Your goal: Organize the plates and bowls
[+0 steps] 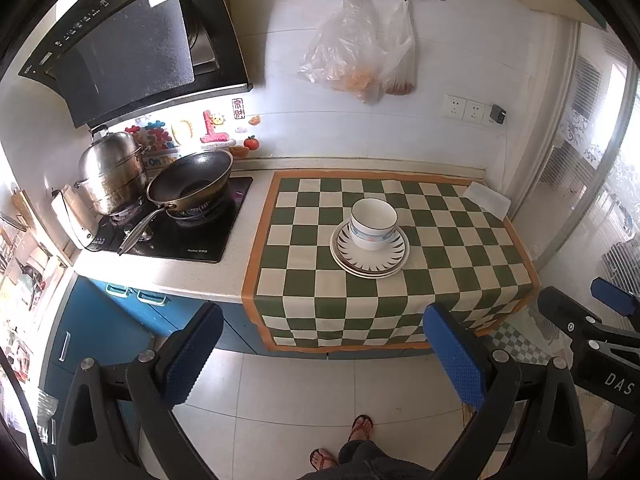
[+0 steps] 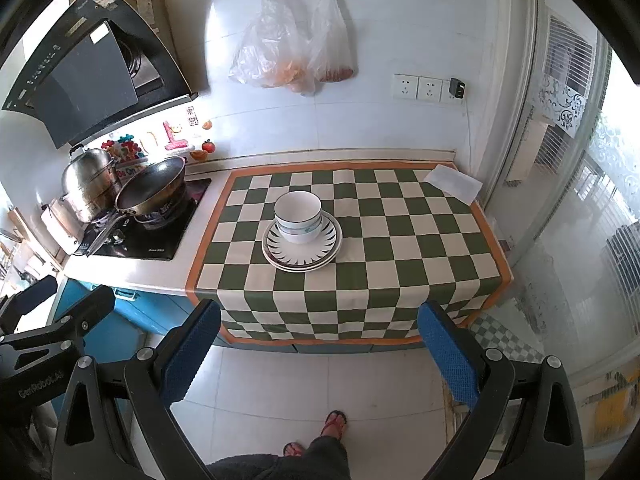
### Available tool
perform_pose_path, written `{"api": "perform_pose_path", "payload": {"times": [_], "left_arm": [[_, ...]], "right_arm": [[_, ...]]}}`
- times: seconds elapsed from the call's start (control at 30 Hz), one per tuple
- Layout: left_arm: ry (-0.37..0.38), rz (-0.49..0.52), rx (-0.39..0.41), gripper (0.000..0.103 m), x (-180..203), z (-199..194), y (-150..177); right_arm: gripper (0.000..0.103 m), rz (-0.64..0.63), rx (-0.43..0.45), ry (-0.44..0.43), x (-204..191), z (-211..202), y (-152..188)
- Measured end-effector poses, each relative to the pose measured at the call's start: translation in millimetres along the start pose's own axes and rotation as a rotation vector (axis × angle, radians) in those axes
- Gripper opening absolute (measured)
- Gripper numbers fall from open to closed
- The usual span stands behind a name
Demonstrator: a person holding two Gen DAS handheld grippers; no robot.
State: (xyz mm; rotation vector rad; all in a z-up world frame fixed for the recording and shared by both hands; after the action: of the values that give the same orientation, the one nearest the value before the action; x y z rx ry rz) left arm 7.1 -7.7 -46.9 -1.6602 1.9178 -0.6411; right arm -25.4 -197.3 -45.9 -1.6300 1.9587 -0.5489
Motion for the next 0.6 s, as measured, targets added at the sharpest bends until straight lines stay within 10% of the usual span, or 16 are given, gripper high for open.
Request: {"api": "perform_pose_path", "payload": {"times": [0.6], "left_arm": [[0.004, -0.004, 0.003, 0.102, 3.7, 0.1, -2.8]], "right_arm": [[0.101, 0.011, 0.013, 0.001, 0.5, -2.4, -0.1]]}}
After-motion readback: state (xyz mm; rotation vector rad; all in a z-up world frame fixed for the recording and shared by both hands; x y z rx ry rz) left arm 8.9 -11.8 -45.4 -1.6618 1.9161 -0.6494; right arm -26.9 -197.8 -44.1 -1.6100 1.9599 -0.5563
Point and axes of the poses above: each gripper's, at about its wrist camera, not at the fingertips, and z roughly the way its jaws point, x to its right, y to its underside, the point moved 1 cm from there along z, roughly the way its jaws point, and after that the axes turned 7 degrees about z, right-handed, at the moved point
